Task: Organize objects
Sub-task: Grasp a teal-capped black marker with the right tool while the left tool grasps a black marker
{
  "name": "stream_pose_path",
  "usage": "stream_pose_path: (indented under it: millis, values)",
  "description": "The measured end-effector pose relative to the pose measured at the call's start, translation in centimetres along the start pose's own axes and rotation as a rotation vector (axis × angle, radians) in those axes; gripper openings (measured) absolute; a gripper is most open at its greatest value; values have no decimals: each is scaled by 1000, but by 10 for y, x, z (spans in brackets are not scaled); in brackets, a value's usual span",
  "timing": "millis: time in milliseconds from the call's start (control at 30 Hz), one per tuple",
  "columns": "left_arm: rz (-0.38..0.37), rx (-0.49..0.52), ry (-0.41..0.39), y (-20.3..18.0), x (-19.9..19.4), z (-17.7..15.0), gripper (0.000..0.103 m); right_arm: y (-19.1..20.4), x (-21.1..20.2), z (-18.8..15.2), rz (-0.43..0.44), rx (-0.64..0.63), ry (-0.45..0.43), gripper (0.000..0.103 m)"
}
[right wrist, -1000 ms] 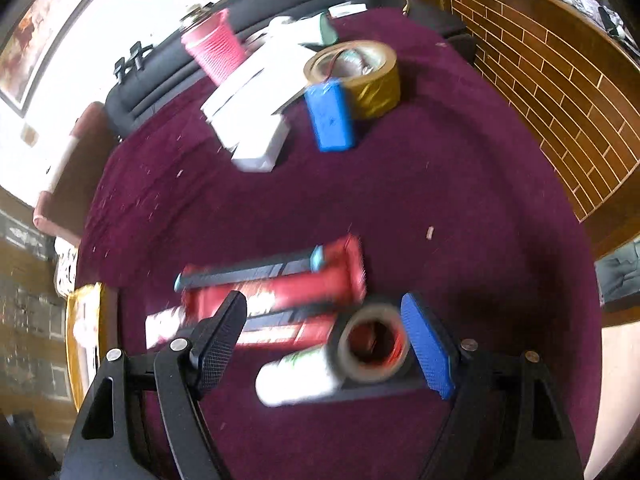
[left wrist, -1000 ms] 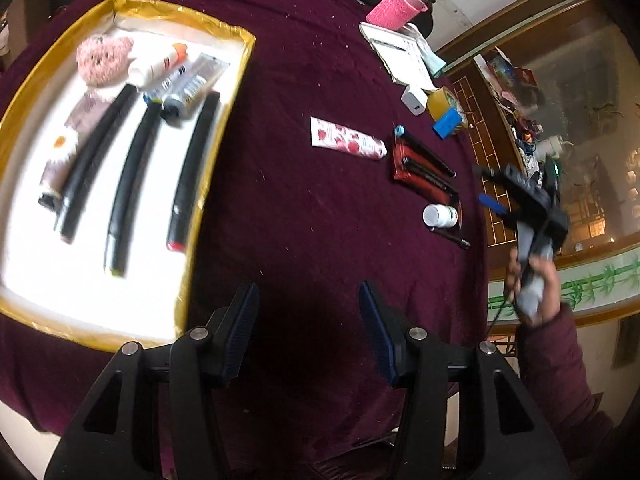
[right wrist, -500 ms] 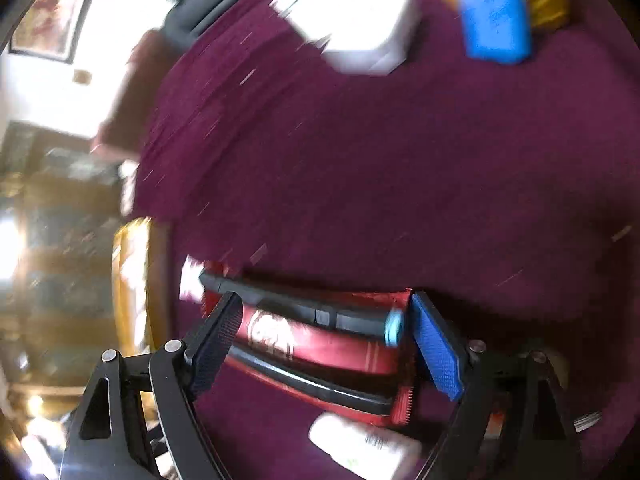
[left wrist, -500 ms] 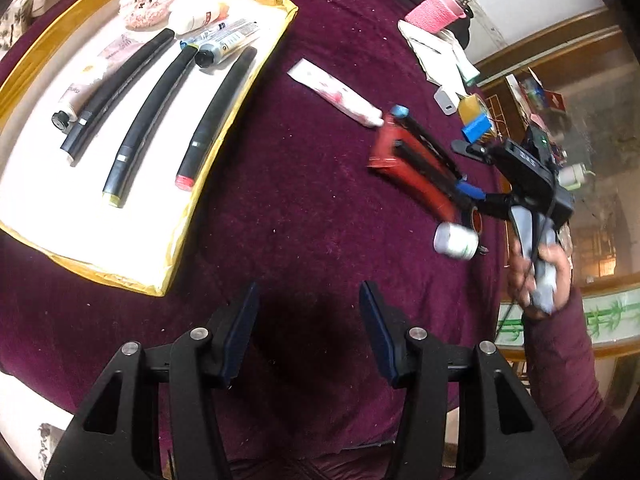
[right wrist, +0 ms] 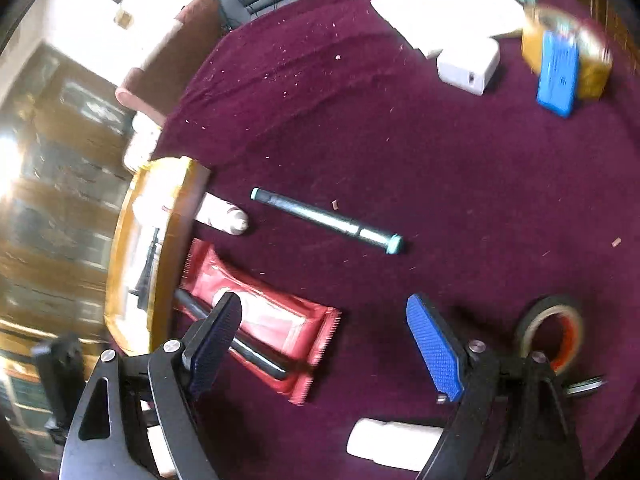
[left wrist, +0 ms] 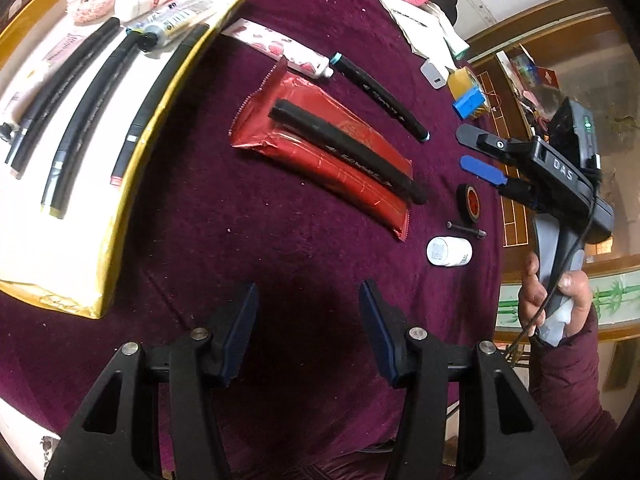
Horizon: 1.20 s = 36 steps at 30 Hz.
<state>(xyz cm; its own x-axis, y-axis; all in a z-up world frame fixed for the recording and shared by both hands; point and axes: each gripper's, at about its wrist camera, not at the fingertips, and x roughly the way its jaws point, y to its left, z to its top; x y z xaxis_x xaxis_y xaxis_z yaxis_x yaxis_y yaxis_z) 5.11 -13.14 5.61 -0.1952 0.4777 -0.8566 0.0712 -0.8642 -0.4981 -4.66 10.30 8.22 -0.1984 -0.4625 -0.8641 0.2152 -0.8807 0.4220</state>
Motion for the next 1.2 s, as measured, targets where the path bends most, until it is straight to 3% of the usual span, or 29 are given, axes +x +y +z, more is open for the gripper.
stream_pose_path:
  millis: [133,267,467,667,700,733,767,867,1033,1200]
  values:
    - [-3,3,8,1,1,-1,51,28,0,-1,-16,-151,-2,81]
    - [-13,-2,9,3,1,-1,51,74,14,-12,-97,-345,-5,81]
    - [-48,-16,-10,10,-6,-5,51,71,33,15,-319,-406,-80,80]
    - [-96,40,-34,4,-18,-6,51,75,79,30,-402,-574,0,77]
    - [-100,64,-42,1,-21,-5,51,74,84,34,-391,-569,18,70]
    - [-100,88,-53,-2,-24,-3,51,71,92,38,-375,-544,53,47]
    - [-97,111,-63,-5,-27,0,51,68,99,41,-381,-511,76,32]
    - [-85,189,-86,-16,-34,11,51,54,93,46,-333,-405,100,16]
    - [-27,445,-107,-53,-30,37,51,16,65,39,-305,-257,93,13]
    - [52,736,-31,-88,13,63,50,-15,18,21,-186,-112,34,13]
